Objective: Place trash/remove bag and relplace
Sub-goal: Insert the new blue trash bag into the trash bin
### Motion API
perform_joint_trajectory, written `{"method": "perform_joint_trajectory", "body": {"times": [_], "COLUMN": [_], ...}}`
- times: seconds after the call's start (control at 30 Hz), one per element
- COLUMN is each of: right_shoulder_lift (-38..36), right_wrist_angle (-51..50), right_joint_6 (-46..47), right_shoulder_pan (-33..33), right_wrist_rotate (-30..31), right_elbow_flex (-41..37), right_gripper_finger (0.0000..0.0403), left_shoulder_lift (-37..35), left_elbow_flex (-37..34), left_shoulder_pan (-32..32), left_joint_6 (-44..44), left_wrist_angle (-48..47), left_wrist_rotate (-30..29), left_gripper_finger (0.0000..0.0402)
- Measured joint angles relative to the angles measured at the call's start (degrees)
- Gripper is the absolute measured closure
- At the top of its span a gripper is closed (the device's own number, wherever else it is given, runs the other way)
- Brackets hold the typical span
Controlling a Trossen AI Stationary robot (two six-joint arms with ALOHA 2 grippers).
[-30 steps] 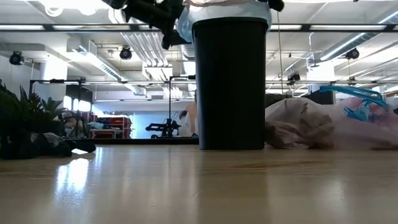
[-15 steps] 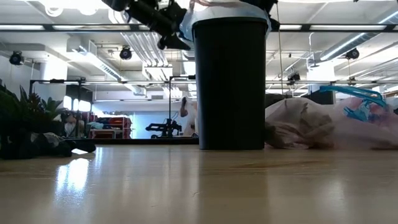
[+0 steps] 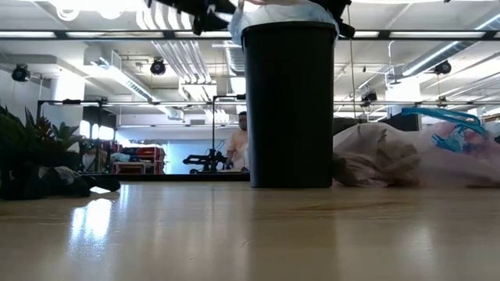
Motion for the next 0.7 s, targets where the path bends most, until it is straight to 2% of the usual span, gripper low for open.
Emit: {"method": "perform_joint_trajectory", "body": {"times": [0.13,0.33,0.5,0.7], "right_shoulder_lift": [0.01,0.18,0.14,-0.19], "right_wrist_angle": [0.04,0.38,0.29,0.21], "right_joint_6": [-1.24,-0.83,-0.76,-0.70], "right_shoulder_pan": [-0.01,-0.03,0.01,1.05], "right_wrist_rotate": [-0.05,-0.05,-1.85,-4.38], "right_elbow_flex": [0.00,0.00,0.00,0.00], "right_gripper_finger": [0.0234,0.0235,0.0225,0.0214], "left_shoulder_lift": [0.31,3.87,5.98,5.81], "left_elbow_flex": [1.18,1.21,1.17,1.21], "left_shoulder_pan": [-0.85,-3.56,-5.22,-4.26], "left_joint_6": [-7.74,-7.83,-5.12,2.43], "left_wrist_angle": [-1.35,-5.26,-7.42,-6.23], "left_wrist_rotate": [6.89,6.52,-2.48,-19.20], "left_gripper_finger": [0.0091,0.0091,0.0091,0.0091]}}
